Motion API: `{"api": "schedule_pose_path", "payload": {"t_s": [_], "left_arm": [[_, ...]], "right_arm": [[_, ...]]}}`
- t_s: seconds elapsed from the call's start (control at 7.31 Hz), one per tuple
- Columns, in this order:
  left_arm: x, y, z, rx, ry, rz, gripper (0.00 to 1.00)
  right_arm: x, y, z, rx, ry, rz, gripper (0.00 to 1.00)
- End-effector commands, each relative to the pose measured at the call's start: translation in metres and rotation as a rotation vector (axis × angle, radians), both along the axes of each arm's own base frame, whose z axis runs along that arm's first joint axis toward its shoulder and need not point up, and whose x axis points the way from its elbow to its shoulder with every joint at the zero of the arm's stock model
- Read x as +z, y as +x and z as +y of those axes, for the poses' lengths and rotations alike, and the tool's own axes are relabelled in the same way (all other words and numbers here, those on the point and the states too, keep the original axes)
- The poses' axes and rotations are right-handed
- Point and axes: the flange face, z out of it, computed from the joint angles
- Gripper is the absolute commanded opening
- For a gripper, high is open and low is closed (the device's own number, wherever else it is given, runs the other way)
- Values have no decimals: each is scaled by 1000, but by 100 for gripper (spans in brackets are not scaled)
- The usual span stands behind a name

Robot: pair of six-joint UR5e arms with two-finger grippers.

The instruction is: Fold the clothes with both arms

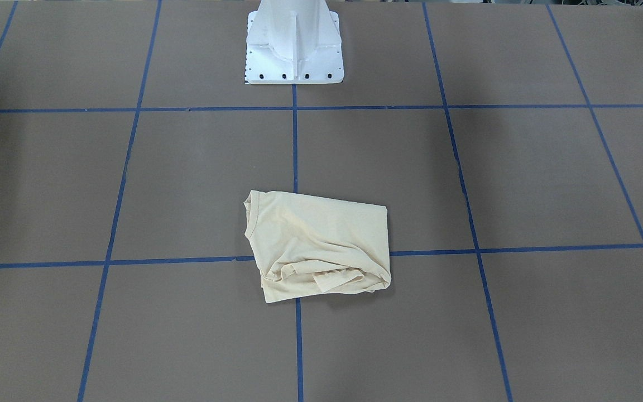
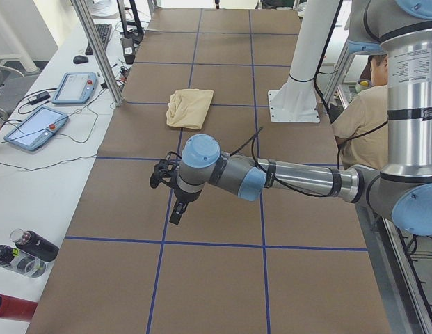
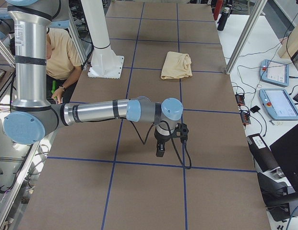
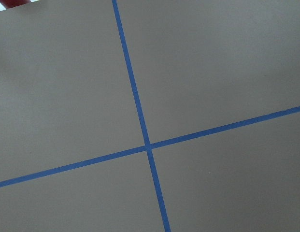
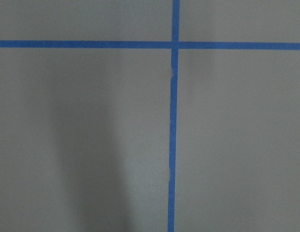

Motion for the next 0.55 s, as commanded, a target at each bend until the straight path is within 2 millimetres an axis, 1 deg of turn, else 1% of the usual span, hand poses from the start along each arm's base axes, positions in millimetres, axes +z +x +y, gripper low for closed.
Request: {"api": "schedule_pose_path", "payload": {"t_s": [0.0, 0.27, 0.41], "left_arm": [[4, 3, 3, 14, -12, 29, 100], [7, 3, 3, 14, -15, 29, 100], [6, 3, 3, 14, -14, 31, 100]], "right_arm": [[-12, 0, -7, 2, 26, -1, 100], [-21, -1, -16, 4, 155, -13, 100], [-20, -2, -14, 5, 153, -20, 100]]}}
